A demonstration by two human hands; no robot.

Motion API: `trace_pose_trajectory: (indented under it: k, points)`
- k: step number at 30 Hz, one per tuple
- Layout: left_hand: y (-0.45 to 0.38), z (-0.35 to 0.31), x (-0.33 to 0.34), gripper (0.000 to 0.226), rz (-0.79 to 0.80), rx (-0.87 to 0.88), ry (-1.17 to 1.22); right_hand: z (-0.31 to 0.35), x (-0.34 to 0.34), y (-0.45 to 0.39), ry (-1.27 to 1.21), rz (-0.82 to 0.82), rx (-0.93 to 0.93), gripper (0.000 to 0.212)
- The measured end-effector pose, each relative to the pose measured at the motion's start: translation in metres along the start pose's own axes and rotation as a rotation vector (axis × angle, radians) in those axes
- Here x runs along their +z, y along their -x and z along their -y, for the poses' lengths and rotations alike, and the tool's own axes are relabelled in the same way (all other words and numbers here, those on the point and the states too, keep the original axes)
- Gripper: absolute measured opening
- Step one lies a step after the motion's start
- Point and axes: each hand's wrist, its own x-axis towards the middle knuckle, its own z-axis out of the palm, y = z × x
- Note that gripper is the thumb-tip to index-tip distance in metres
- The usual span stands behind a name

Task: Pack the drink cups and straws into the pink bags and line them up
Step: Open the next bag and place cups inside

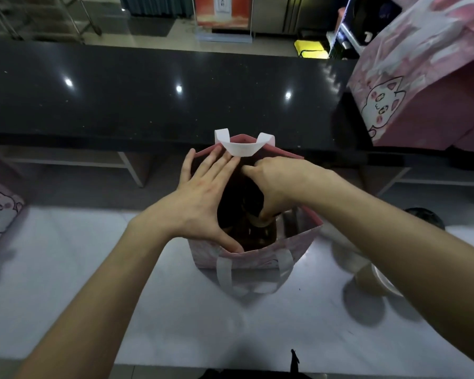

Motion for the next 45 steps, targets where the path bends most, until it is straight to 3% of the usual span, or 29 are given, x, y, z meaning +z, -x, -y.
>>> trace_pose_trajectory:
  k: [5,15,24,27,30,32,37,41,45]
  points:
    - [0.003,0.001,-0.002,0.165,0.011,-0.012,-0.013,0.000,0.021,-0.006,0.058,0.091,0.026,0.115]
    - [0.002,0.003,0.000,0.162,0.001,-0.004,-0.015,-0.003,0.036,-0.007,0.192,0.017,-0.009,0.101]
    - [0.003,0.001,0.000,0.156,-0.049,0.021,-0.010,0.001,0.049,-0.013,0.099,0.087,-0.037,0.088]
    - [0.007,-0.008,-0.016,0.122,-0.089,-0.017,0.019,-0.002,0.034,0.003,0.002,0.053,-0.022,0.082]
    - [0.006,-0.021,-0.038,0.056,-0.238,-0.032,-0.007,-0.017,0.013,0.038,-0.224,-0.129,-0.008,0.057]
    - [0.001,-0.039,-0.052,0.036,-0.289,-0.042,0.019,-0.035,0.005,0.072,-0.372,-0.284,0.012,0.041]
    - [-0.047,-0.108,-0.051,0.036,-0.240,0.094,0.037,-0.105,0.030,0.169,-0.695,-0.588,0.219,0.018]
    - [-0.104,-0.171,-0.018,0.040,-0.140,0.190,0.014,-0.187,0.091,0.236,-0.687,-0.607,0.503,0.011]
    - [-0.151,-0.234,0.024,0.040,-0.091,0.208,-0.002,-0.264,0.163,0.291,-0.619,-0.506,0.701,0.012]
